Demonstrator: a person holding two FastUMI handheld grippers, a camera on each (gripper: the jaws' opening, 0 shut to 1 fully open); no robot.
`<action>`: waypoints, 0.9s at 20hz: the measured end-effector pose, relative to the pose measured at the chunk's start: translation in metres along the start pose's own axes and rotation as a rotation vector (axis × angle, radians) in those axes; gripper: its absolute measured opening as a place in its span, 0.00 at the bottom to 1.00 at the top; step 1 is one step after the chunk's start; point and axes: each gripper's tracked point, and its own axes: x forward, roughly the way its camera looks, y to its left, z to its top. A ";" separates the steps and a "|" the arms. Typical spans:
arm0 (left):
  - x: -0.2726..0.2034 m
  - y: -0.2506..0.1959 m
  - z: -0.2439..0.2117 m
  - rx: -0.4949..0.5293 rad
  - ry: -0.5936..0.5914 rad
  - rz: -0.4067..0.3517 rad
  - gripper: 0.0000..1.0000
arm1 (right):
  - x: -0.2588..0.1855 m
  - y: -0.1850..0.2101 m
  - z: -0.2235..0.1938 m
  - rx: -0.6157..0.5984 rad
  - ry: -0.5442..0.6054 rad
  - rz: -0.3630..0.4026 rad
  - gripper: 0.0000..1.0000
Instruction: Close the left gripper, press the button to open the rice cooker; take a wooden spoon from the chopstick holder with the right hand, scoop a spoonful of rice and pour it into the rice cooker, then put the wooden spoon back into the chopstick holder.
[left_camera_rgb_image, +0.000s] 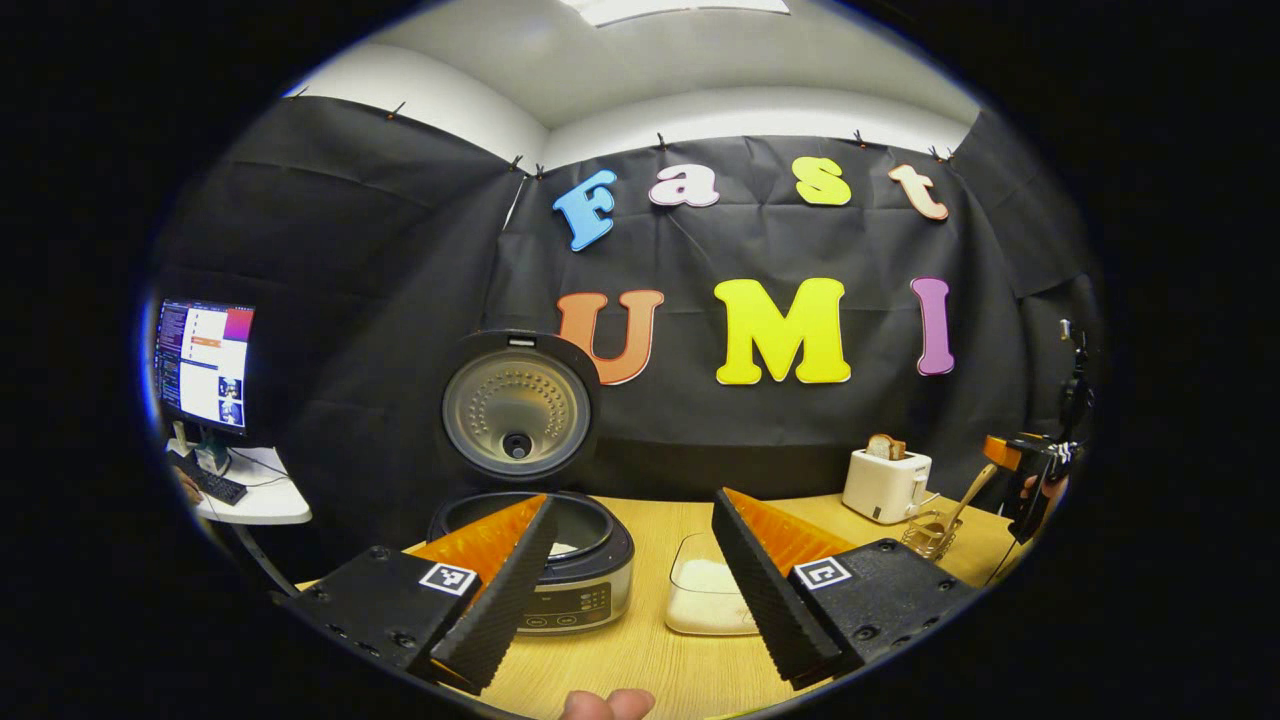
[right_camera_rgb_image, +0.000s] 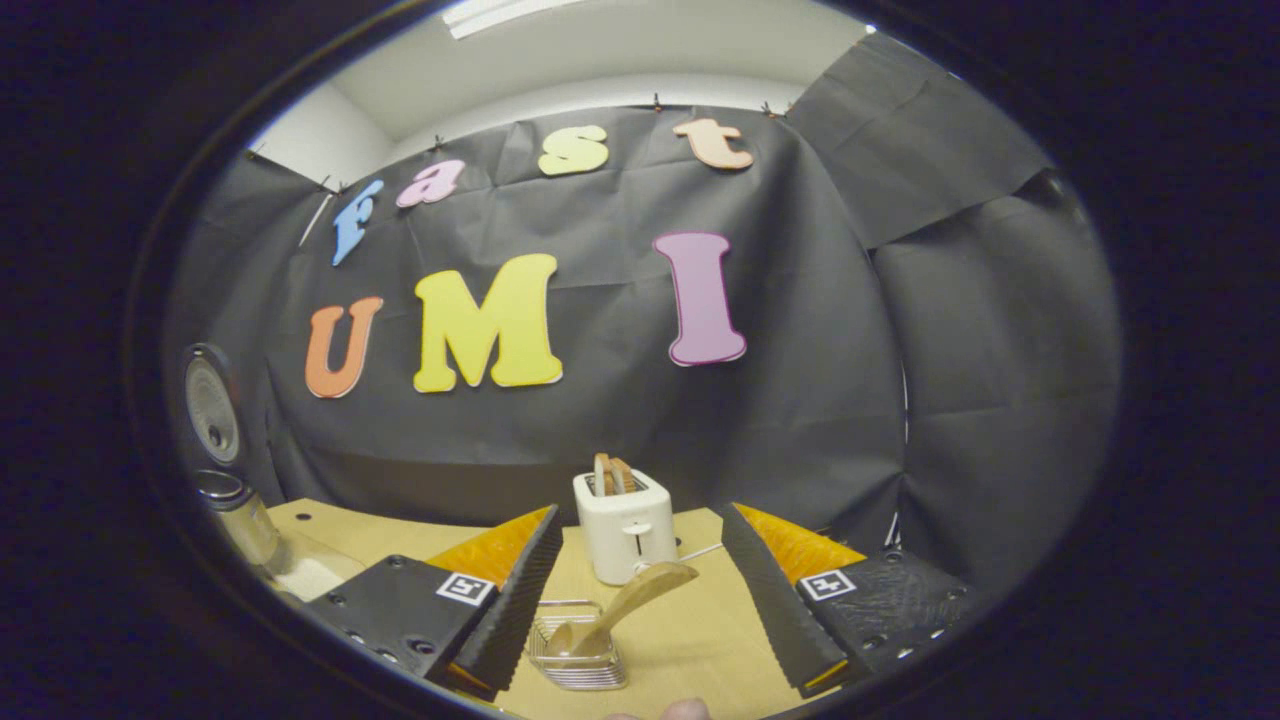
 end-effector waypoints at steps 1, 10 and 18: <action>0.006 0.006 0.008 0.001 0.002 0.021 0.99 | -0.009 0.007 0.005 0.003 -0.010 0.026 0.94; 0.078 0.053 0.110 0.125 -0.072 0.150 0.98 | -0.048 0.047 0.015 -0.133 -0.061 0.164 0.95; 0.147 0.093 0.169 0.140 -0.029 0.215 0.99 | -0.057 0.046 0.011 -0.155 -0.102 0.166 0.95</action>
